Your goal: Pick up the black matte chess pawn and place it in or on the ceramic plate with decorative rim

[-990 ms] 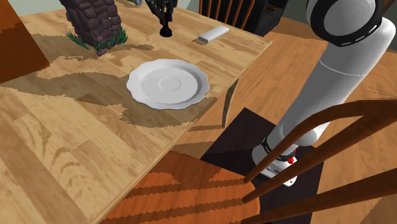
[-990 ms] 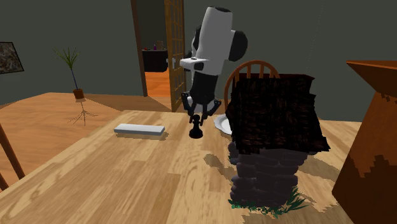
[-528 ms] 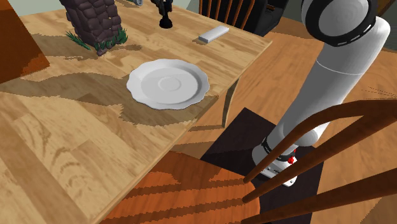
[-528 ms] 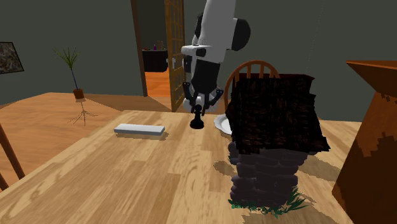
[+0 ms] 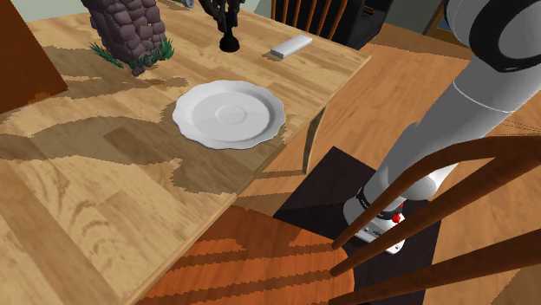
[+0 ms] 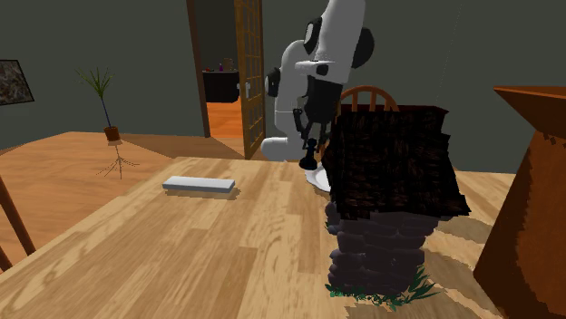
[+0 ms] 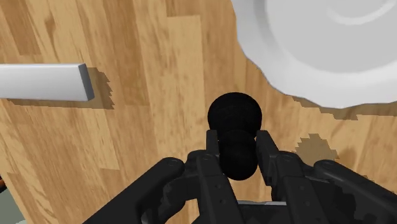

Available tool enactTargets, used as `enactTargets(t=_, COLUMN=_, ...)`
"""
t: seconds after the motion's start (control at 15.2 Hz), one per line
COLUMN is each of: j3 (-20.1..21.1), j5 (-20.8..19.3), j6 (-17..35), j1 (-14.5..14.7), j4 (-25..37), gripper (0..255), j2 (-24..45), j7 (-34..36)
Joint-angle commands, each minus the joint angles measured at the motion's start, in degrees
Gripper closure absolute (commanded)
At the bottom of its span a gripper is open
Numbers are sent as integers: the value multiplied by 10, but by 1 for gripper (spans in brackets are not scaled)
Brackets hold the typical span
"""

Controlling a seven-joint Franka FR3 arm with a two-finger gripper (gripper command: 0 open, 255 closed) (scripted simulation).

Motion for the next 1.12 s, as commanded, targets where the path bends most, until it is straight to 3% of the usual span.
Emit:
enactTargets(t=0.0, j3=11, j5=6, j6=-6, j1=10, j4=-16, gripper=255, j2=-18, j7=22)
enactTargets(t=0.66, j3=70, j5=37, j6=-41, j1=58, j4=-61, gripper=255, j2=-83, j7=126)
enactTargets(t=1.06, j3=65, j5=46, j6=9, j1=59, j4=-131, gripper=255, j2=-105, j7=128)
